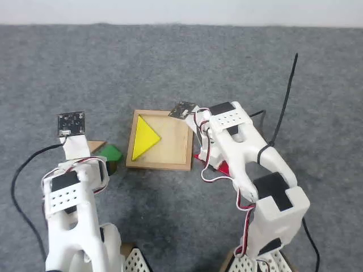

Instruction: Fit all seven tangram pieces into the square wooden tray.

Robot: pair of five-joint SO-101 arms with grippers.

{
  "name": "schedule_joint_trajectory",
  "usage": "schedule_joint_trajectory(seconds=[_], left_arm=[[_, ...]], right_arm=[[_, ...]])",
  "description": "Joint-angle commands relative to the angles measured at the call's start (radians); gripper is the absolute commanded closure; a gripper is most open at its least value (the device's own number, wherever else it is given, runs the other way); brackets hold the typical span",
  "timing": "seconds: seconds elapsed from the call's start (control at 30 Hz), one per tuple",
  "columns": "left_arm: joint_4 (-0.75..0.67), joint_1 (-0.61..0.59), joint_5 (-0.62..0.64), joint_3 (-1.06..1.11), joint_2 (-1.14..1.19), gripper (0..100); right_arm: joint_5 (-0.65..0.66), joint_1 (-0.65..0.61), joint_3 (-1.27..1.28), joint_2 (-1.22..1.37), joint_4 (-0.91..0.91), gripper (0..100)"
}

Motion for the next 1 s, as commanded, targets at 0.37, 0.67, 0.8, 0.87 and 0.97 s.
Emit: schedule_joint_trajectory(seconds=[0.37, 0.67, 0.8, 0.87, 0.97], left_arm=[[-0.023, -0.008, -0.012, -0.012, -0.025, 71], [-0.023, -0.008, -0.012, -0.01, -0.025, 71], [-0.023, -0.008, -0.046, -0.01, -0.025, 71], [-0.023, -0.008, -0.055, -0.01, -0.025, 71], [-0.023, -0.008, -0.055, -0.01, -0.025, 71]], right_arm=[[-0.351, 0.068, -0.063, -0.243, 0.019, 81.2], [-0.479, -0.027, -0.069, -0.318, 0.008, 81.2], [-0.565, -0.073, -0.095, -0.312, -0.035, 81.2], [-0.647, -0.087, -0.106, -0.303, -0.077, 81.2], [-0.779, -0.108, -0.115, -0.277, -0.143, 81.2]])
